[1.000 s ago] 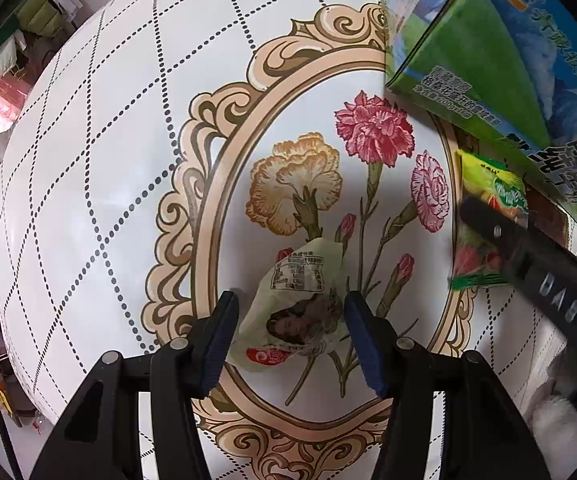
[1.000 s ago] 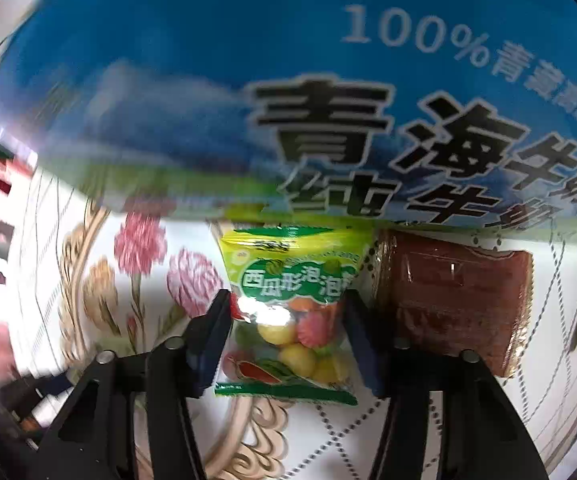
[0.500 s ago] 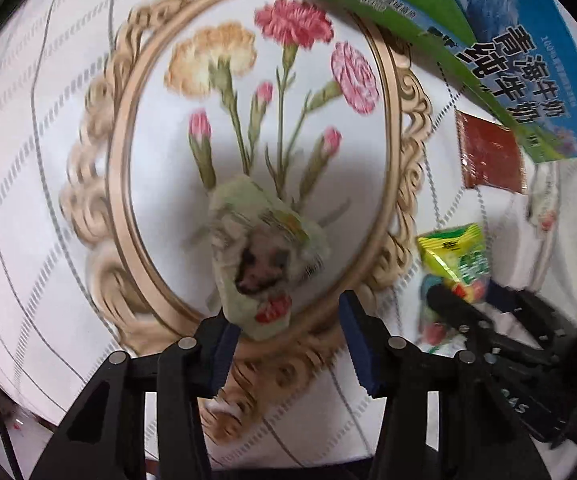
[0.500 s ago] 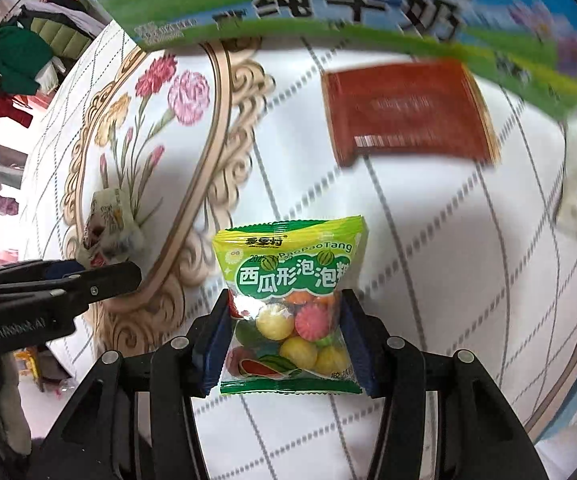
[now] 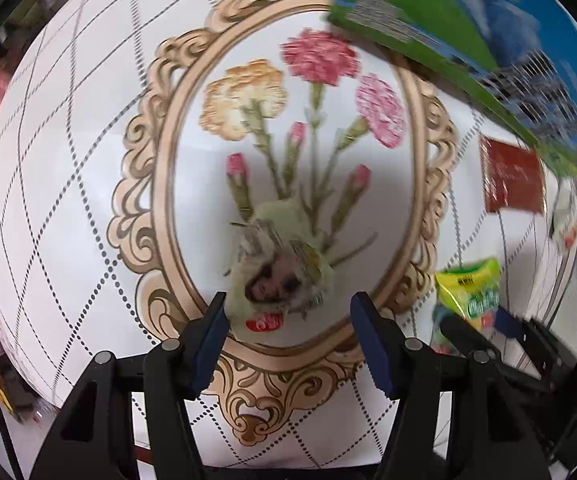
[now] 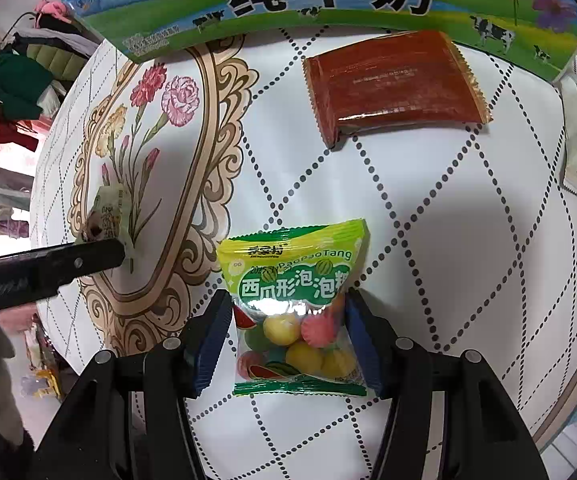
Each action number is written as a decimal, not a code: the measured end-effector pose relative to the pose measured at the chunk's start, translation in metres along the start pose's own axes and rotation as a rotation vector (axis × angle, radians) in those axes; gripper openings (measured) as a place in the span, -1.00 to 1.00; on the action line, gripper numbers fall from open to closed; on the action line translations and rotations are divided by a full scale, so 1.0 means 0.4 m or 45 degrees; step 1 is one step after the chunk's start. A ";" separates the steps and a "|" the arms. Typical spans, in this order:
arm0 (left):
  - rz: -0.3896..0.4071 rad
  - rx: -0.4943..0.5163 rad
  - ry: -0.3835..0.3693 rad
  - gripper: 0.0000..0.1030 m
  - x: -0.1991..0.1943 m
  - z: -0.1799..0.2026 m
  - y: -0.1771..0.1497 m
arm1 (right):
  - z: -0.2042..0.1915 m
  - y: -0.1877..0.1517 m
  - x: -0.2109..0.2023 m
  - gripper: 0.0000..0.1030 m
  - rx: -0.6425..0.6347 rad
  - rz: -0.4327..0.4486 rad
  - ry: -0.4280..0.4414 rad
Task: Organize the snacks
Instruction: 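Carry both packets into the cardboard box and open both tools to release them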
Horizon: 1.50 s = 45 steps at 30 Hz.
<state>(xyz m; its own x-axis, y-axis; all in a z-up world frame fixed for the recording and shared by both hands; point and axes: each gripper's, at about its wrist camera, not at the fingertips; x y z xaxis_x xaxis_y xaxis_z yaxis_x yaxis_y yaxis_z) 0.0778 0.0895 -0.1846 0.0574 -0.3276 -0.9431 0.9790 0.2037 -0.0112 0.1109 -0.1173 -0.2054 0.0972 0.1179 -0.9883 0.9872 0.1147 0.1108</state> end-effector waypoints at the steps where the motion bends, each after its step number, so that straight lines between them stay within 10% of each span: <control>1: 0.004 -0.032 -0.011 0.15 -0.003 -0.028 0.027 | -0.002 -0.003 -0.002 0.18 0.005 0.001 0.003; 11: 0.038 -0.183 -0.045 0.18 0.006 -0.140 0.051 | -0.004 0.007 0.008 0.18 0.009 0.004 0.002; 28: 0.080 0.103 -0.032 0.00 -0.007 0.098 0.048 | -0.023 -0.003 -0.044 0.02 -0.066 0.097 -0.007; 39: 0.225 0.288 -0.266 0.00 -0.233 0.336 0.150 | 0.096 0.077 -0.291 0.02 0.085 0.314 0.123; 45: 0.315 0.396 -0.198 0.01 -0.339 0.413 0.288 | 0.210 0.214 -0.456 0.02 0.187 0.525 0.065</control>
<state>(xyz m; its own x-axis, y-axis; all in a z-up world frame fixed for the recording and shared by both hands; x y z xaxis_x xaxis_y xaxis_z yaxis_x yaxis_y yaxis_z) 0.2151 0.0050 -0.0032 0.3035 -0.4438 -0.8432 0.9431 0.0137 0.3322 0.1882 -0.2118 -0.0245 0.4841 0.1733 -0.8577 0.8750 -0.0928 0.4752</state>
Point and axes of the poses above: each gripper's, at about its wrist camera, not at the fingertips, and x roughly the way its jaws point, z to its right, y to its top, and after that the axes turned 11 degrees about -y, right-handed
